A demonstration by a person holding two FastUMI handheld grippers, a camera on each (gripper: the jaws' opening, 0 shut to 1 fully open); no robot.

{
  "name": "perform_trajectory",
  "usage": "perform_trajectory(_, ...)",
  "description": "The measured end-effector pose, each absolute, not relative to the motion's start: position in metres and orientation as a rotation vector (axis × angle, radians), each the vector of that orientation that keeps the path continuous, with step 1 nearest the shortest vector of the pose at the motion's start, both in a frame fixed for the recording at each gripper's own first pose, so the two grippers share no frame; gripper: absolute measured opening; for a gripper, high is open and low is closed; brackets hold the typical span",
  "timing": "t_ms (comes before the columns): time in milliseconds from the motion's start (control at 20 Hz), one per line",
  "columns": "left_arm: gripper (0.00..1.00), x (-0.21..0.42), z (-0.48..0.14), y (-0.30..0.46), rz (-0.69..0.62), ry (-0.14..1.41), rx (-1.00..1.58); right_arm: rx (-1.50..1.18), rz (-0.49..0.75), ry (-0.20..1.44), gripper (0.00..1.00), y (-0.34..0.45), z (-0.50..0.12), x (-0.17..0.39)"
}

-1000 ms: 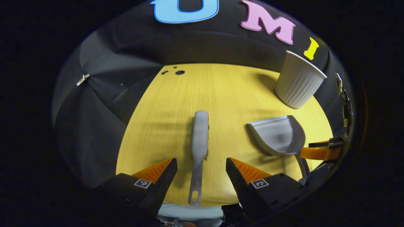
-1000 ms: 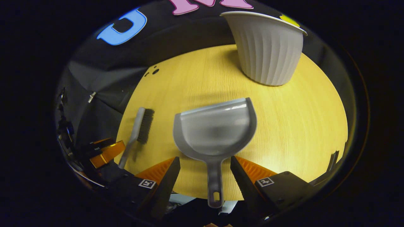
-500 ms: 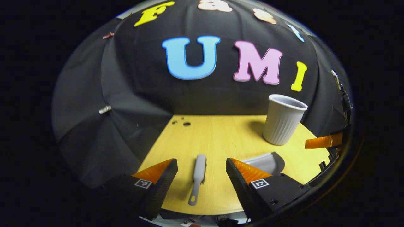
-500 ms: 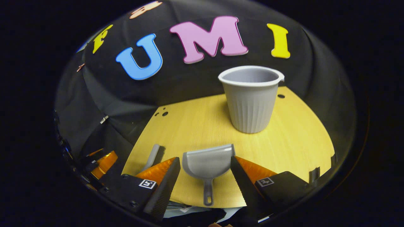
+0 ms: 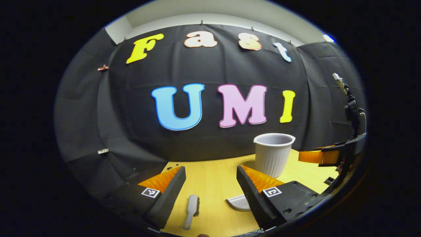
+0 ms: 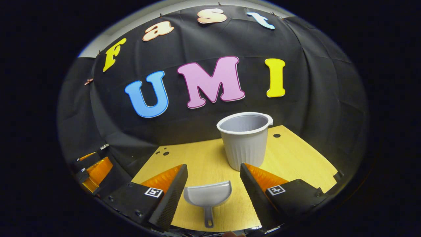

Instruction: Pick up the small broom and dustpan from the desktop, sweep the trash into the dustpan with the broom, and then empty the trash into the garbage bin.

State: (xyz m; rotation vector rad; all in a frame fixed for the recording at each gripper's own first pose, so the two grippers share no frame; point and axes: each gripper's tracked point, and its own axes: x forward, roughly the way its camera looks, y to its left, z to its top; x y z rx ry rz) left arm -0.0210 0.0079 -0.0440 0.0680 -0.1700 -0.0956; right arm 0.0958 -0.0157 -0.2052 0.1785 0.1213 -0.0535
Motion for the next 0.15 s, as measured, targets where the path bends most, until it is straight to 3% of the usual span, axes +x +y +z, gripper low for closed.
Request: perform_trajectory(150, 0.98, -0.021, -0.028, -0.012, -0.149, -0.208, 0.07, 0.111, -0.062, 0.038, 0.98, -0.027, -0.179, 0.096)
